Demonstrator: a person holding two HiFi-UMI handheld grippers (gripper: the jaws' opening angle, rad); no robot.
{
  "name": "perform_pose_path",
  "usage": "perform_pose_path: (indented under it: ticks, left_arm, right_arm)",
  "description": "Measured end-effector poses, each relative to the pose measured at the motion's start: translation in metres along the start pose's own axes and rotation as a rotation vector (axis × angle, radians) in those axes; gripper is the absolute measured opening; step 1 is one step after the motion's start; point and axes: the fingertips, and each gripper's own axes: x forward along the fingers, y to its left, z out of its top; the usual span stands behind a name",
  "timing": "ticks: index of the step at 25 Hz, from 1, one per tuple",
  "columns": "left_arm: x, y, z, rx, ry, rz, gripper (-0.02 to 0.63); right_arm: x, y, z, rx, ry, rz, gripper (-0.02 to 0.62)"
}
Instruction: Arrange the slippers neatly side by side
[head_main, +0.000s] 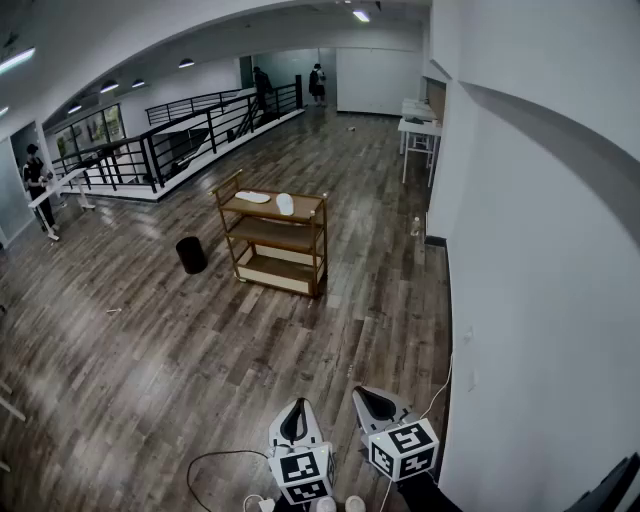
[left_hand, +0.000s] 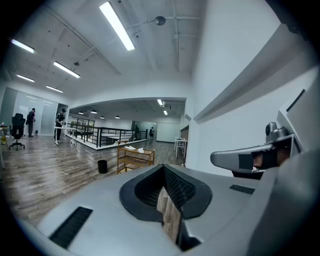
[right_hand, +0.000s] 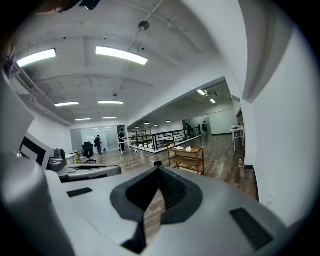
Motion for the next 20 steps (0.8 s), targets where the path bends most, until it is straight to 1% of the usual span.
perform_pose_path:
  ticks: [16, 20]
  left_arm:
    - [0.0021, -0.0003, -0.0043, -0.001, 0.010, 0.005, 0.000]
    - [0.0024, -0.0015, -0.0041, 0.000, 0.011, 0.002, 0.000]
  right_arm:
    - [0.0029, -0.0026, -0.0036, 0.003, 0.008, 0.001, -0.003]
    - [0.0025, -0.0028, -0.0013, 0.007, -0.005, 0.002, -0.003]
